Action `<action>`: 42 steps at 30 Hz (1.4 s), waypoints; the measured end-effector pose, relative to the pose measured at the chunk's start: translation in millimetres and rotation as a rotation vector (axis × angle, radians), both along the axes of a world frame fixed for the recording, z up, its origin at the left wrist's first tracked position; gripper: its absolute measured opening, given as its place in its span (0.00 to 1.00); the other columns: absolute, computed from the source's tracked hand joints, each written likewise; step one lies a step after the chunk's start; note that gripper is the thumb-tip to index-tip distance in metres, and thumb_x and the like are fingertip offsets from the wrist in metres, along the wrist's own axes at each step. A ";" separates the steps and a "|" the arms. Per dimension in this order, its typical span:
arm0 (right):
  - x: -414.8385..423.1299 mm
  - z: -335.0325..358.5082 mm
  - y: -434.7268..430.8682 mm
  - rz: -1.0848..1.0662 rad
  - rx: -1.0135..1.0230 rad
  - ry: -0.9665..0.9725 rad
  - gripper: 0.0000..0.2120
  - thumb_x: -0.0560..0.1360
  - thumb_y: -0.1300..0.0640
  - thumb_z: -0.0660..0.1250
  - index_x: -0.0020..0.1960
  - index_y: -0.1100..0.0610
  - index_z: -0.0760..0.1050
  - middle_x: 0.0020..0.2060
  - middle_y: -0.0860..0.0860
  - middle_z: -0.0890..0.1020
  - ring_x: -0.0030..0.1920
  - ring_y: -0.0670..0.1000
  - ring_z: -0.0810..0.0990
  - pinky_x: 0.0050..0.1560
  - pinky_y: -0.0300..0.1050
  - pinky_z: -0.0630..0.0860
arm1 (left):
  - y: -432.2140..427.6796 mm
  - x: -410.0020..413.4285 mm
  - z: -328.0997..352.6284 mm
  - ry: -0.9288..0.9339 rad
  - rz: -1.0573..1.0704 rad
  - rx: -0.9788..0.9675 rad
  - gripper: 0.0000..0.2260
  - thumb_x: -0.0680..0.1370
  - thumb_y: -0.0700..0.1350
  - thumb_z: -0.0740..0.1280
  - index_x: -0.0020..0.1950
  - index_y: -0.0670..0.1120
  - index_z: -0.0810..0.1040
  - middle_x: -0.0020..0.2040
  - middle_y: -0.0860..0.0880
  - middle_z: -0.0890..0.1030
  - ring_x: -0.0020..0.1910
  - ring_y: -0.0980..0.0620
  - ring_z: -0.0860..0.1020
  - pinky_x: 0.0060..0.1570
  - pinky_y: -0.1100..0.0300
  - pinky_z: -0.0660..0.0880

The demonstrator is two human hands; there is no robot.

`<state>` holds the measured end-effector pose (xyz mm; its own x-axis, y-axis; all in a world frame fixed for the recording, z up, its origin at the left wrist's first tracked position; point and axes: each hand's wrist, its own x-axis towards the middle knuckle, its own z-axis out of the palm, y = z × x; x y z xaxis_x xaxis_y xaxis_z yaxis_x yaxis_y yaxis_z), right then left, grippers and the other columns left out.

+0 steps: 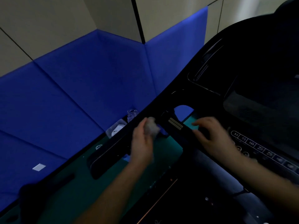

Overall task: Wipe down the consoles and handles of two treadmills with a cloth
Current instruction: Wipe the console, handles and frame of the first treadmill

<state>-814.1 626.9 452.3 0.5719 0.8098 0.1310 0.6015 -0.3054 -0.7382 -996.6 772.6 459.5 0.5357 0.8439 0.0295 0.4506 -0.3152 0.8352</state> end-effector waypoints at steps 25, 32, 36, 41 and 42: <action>13.9 -67.9 194.3 0.014 -0.563 -0.229 0.17 0.82 0.57 0.50 0.67 0.64 0.65 0.64 0.65 0.69 0.60 0.65 0.73 0.56 0.57 0.73 | 131.9 -165.7 -69.8 0.606 -0.016 0.100 0.23 0.79 0.59 0.53 0.71 0.52 0.66 0.63 0.45 0.75 0.61 0.44 0.72 0.61 0.45 0.71; -9.7 -85.0 165.9 -0.048 -0.254 -0.524 0.16 0.76 0.54 0.65 0.61 0.60 0.73 0.57 0.60 0.75 0.51 0.63 0.76 0.43 0.52 0.71 | 125.0 -161.2 -65.8 0.620 0.009 0.141 0.19 0.80 0.55 0.55 0.70 0.52 0.66 0.64 0.48 0.73 0.63 0.45 0.70 0.61 0.43 0.68; -8.3 -82.4 180.3 -0.189 -0.419 -0.354 0.18 0.79 0.49 0.58 0.63 0.61 0.68 0.58 0.60 0.74 0.55 0.61 0.76 0.50 0.53 0.72 | 122.2 -160.6 -65.9 0.611 0.021 0.143 0.19 0.80 0.55 0.54 0.70 0.54 0.65 0.66 0.48 0.72 0.64 0.45 0.68 0.62 0.43 0.68; 17.8 -62.1 201.8 -0.044 -0.717 -0.177 0.20 0.81 0.47 0.56 0.66 0.58 0.69 0.61 0.60 0.75 0.59 0.60 0.75 0.54 0.50 0.73 | 120.3 -158.5 -65.0 0.612 0.032 0.165 0.20 0.80 0.56 0.53 0.70 0.53 0.66 0.65 0.47 0.73 0.62 0.45 0.69 0.60 0.43 0.69; 21.3 -58.6 200.7 -0.020 -0.701 -0.066 0.20 0.81 0.47 0.55 0.64 0.61 0.70 0.59 0.60 0.77 0.59 0.60 0.76 0.55 0.48 0.71 | 119.9 -157.7 -64.7 0.617 0.037 0.168 0.20 0.80 0.55 0.54 0.70 0.52 0.66 0.65 0.47 0.72 0.62 0.44 0.69 0.59 0.42 0.69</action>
<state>-792.7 827.6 393.7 0.5965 0.7051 -0.3834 0.6272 -0.7076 -0.3254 -1154.3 892.5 394.8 0.4671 0.8728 -0.1418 0.8458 -0.3943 0.3594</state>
